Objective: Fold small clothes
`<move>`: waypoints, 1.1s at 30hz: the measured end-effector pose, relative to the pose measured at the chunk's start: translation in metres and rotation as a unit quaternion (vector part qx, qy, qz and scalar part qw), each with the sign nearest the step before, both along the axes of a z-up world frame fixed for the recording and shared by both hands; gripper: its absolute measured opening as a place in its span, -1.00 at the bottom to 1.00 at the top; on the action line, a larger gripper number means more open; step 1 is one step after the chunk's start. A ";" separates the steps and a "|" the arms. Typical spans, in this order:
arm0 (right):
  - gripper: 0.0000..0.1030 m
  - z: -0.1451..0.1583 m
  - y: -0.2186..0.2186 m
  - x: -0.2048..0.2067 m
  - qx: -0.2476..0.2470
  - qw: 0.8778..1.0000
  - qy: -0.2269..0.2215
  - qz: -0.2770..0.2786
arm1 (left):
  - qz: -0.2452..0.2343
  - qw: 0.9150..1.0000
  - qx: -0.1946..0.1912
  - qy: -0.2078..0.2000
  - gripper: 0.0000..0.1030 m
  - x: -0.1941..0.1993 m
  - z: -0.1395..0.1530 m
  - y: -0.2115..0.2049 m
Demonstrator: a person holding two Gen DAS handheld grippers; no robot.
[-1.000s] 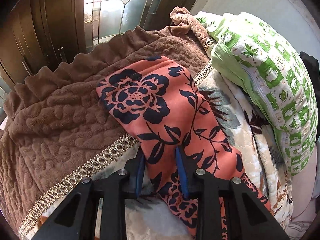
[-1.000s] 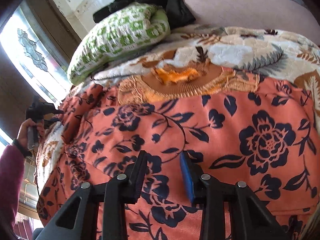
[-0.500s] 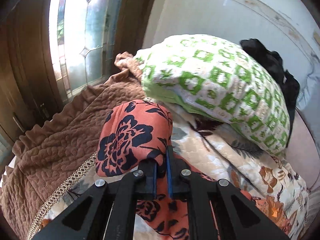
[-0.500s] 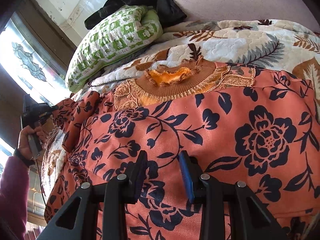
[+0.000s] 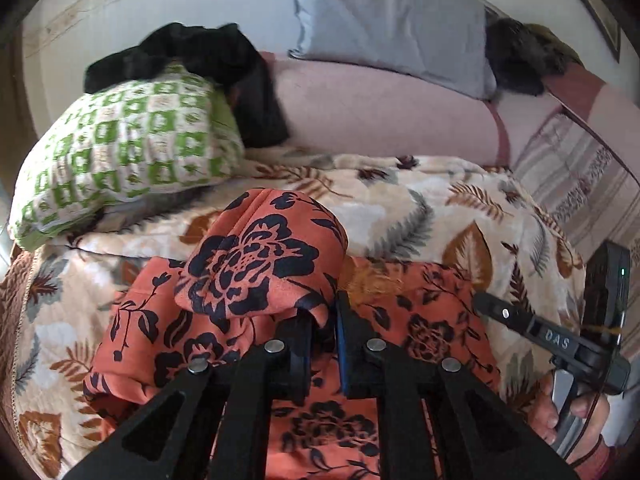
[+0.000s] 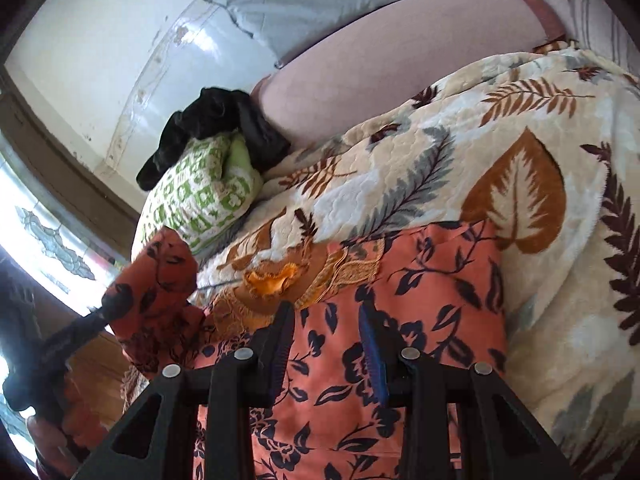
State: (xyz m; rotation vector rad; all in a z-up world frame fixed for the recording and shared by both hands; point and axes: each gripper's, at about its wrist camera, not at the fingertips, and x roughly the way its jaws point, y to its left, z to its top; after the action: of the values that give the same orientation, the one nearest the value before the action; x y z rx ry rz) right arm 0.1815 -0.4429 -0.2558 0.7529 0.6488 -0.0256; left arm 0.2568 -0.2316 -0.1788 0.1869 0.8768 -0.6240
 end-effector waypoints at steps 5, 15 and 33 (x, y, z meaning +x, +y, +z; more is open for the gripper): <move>-0.23 -0.004 -0.043 -0.011 0.032 0.998 0.005 -0.053 | -0.017 1.000 0.015 0.006 0.06 -0.044 -0.030 -0.022; 0.29 -0.005 0.008 0.011 -0.030 0.999 0.011 0.044 | 0.229 0.968 0.077 -0.071 0.39 0.015 -0.048 0.112; -0.40 -0.052 0.130 0.076 -0.276 0.951 0.109 0.083 | 0.222 0.964 0.139 -0.050 0.39 0.022 -0.106 0.132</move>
State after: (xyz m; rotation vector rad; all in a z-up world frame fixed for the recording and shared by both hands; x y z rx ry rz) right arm 0.2573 -0.3129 -0.3074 0.1519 0.8658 -0.1332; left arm 0.2783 -0.0997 -0.2845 0.2616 0.8707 -0.0700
